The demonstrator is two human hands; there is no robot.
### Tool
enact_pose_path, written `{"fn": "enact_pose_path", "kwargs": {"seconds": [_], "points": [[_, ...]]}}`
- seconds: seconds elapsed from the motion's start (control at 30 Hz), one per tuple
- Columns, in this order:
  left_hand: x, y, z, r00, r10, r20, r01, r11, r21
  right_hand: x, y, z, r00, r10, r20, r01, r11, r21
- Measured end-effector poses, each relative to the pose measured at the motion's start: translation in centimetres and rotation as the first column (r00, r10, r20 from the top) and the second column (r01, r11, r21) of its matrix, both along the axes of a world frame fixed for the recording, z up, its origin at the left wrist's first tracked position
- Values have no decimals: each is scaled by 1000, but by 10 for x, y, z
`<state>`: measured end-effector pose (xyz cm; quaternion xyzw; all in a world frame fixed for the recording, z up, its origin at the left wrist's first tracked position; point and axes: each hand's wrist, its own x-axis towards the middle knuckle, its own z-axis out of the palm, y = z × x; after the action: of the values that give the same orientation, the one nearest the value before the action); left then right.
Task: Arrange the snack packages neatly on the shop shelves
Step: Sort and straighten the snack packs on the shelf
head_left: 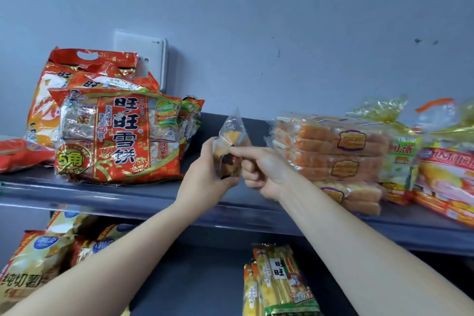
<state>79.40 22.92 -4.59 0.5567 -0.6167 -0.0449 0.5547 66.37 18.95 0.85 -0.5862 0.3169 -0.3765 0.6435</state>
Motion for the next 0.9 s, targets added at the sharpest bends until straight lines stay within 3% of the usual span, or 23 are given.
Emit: {"fn": "enact_pose_path", "kwargs": {"seconds": [0.1, 0.17, 0.23, 0.33, 0.4, 0.5, 0.63, 0.73, 0.9], "points": [[-29, 12, 3, 976, -120, -182, 116, 993, -36, -36, 15, -4, 977, -205, 53, 211, 965, -157], [-55, 21, 3, 935, -231, -270, 230, 973, -35, -63, 20, -11, 906, -392, 156, 421, 864, -274], [-82, 31, 1, 876, -319, -362, 343, 939, 2, -97, 23, -20, 855, -496, 151, 513, 769, -381], [-123, 42, -11, 826, -362, -433, 446, 889, 108, -153, 30, -33, 905, -425, -17, 385, 835, -394], [-152, 47, -23, 795, -363, -486, 493, 854, 169, -191, 41, -42, 945, -326, -30, 298, 894, -334], [-202, 56, -42, 699, -388, -601, 582, 796, 163, -247, 54, -60, 954, -296, -40, 267, 905, -331], [-268, 60, -67, 652, -306, -693, 566, 805, 176, -320, 70, -85, 917, -388, -89, 340, 881, -329], [-317, 57, -84, 665, -257, -701, 545, 809, 221, -370, 78, -101, 873, -477, -95, 430, 848, -310], [-393, 45, -101, 662, -288, -691, 580, 782, 230, -449, 83, -128, 764, -613, -199, 542, 778, -316]]}}
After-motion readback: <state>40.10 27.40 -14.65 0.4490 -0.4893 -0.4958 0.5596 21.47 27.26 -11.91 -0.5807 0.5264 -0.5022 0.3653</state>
